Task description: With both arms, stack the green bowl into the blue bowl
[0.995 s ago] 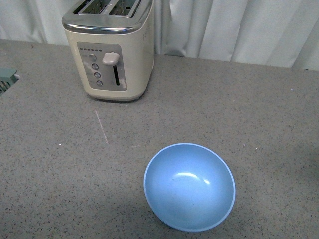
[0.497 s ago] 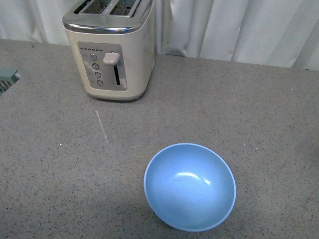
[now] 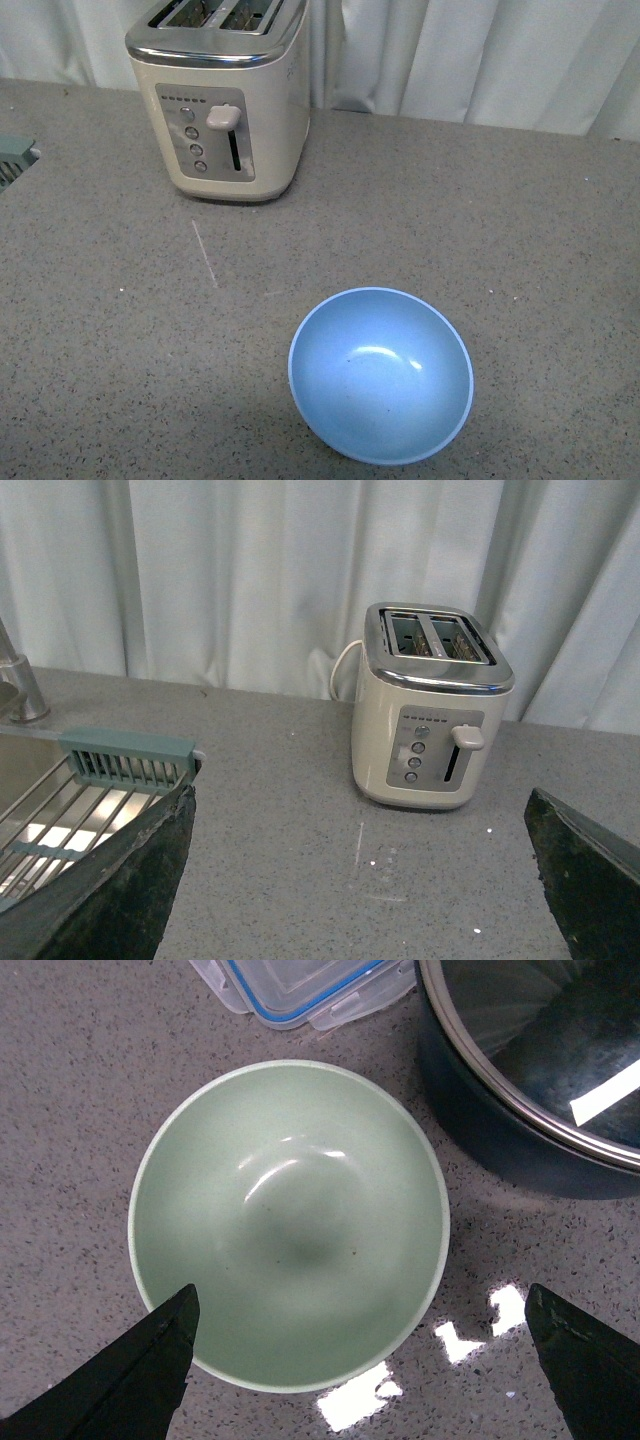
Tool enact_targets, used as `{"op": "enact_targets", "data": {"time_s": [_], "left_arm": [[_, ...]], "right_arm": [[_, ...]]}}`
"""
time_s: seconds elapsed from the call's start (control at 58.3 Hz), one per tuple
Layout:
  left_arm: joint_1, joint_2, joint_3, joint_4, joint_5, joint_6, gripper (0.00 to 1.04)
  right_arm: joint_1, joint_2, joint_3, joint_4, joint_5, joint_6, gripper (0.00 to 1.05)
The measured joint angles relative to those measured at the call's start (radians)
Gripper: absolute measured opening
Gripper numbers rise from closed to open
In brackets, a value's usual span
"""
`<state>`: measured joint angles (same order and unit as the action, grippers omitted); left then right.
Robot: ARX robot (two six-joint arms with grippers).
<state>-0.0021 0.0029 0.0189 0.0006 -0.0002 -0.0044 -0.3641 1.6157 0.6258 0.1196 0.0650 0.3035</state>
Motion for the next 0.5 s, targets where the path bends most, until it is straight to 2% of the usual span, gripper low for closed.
{"op": "enact_targets", "data": {"time_s": [0.497], "left_arm": [[0.0,0.0,0.0,0.0,0.0,0.0,0.98]], "right_arm": [[0.034,0.142,0.051,0.042,0.085,-0.019,0.96]]}}
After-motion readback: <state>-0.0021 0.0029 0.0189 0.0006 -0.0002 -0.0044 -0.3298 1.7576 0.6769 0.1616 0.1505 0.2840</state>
